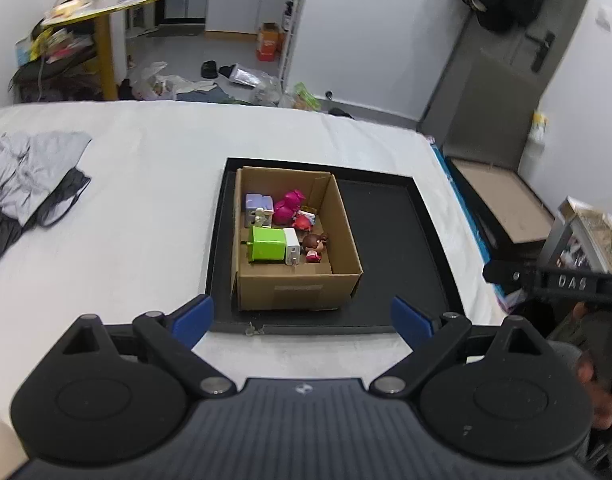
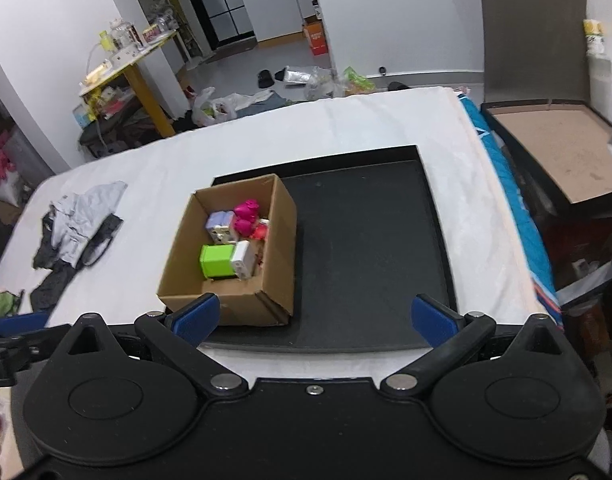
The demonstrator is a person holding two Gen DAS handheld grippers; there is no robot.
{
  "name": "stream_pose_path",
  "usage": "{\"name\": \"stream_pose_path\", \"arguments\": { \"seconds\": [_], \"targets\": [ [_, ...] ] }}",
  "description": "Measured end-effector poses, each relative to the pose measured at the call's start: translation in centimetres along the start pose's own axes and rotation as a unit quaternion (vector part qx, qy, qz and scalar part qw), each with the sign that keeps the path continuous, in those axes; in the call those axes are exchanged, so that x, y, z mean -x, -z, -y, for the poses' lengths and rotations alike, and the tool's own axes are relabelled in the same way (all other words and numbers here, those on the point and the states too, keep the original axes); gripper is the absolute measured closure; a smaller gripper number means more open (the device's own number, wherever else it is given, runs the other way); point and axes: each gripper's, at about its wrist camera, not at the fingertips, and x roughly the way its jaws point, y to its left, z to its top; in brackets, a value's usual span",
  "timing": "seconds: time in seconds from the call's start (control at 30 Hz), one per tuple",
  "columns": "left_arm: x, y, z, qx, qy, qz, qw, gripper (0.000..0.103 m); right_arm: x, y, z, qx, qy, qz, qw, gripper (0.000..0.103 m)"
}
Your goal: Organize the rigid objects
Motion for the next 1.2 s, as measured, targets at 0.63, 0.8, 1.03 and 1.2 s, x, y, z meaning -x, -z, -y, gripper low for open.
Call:
{"name": "stream_pose_path", "arguments": {
  "seconds": [0.63,0.8,1.03,1.2],
  "targets": [
    [0.8,2.4,-1.8,0.0,-0.025,-0.003,0.9997,0.004,2.2,3.3,-1.8,0.002,-0.012,0.008,1.0,0.0],
    [1.2,2.3,-2.0,0.001,-0.032,0.002,0.9995,0.004,2.2,3.7,-1.7,0.001,-0.002,0.001,1.0,0.0],
    [1.3,2.3,-2.1,-0.005,-0.038,-0.002,0.9992,0.004,1.9,4.1,-1.9,0.001,-0.011,-0.002,1.0,0.0],
    [1.2,2.5,-1.9,-0.012,-0.037,-0.006,0.9992,0.004,2.0,4.3,-2.0,0.006,-0.016,-0.001,1.0,0.0]
  ]
}}
